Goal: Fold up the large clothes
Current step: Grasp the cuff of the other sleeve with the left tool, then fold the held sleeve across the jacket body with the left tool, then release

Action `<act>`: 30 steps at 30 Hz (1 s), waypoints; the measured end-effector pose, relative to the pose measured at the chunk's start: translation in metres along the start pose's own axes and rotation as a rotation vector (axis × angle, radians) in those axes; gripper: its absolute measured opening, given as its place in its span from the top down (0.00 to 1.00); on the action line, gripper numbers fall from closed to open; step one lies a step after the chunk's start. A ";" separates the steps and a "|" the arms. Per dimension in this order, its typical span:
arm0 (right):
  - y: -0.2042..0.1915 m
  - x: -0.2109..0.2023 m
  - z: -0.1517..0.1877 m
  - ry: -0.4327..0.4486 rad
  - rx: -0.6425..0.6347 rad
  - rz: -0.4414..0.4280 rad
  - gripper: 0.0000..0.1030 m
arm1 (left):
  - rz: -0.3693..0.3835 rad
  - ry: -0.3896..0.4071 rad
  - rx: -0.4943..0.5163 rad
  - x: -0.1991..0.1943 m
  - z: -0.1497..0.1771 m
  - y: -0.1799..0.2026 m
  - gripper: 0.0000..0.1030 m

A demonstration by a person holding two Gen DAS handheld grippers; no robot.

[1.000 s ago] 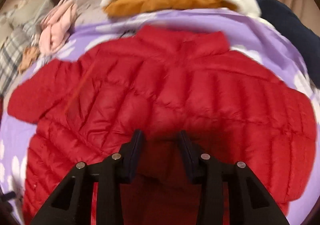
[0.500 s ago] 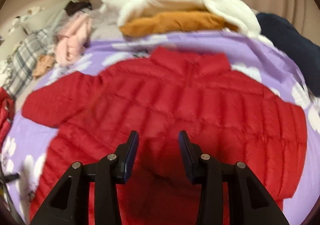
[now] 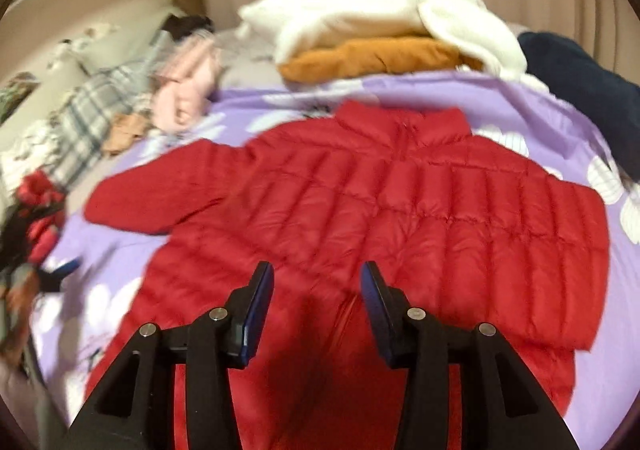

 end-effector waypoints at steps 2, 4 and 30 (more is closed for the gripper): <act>0.003 -0.009 0.010 0.004 0.017 -0.011 0.54 | 0.030 0.003 -0.053 0.007 -0.017 -0.009 0.01; 0.011 -0.020 0.024 0.006 0.036 -0.020 0.54 | 0.076 -0.018 -0.129 0.016 -0.028 -0.017 0.01; 0.039 -0.055 0.086 -0.018 0.162 0.041 0.54 | -0.131 0.137 -0.177 0.041 -0.101 -0.029 0.84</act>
Point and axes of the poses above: each gripper's, at about its wrist camera, not at the fingertips, and x roughly the way its jaws point, y to its right, z to its underside, the point moved 4 cm from there along x, roughly the way its jaws point, and after that the axes turned 8 degrees about -y, right-handed, at the moved point
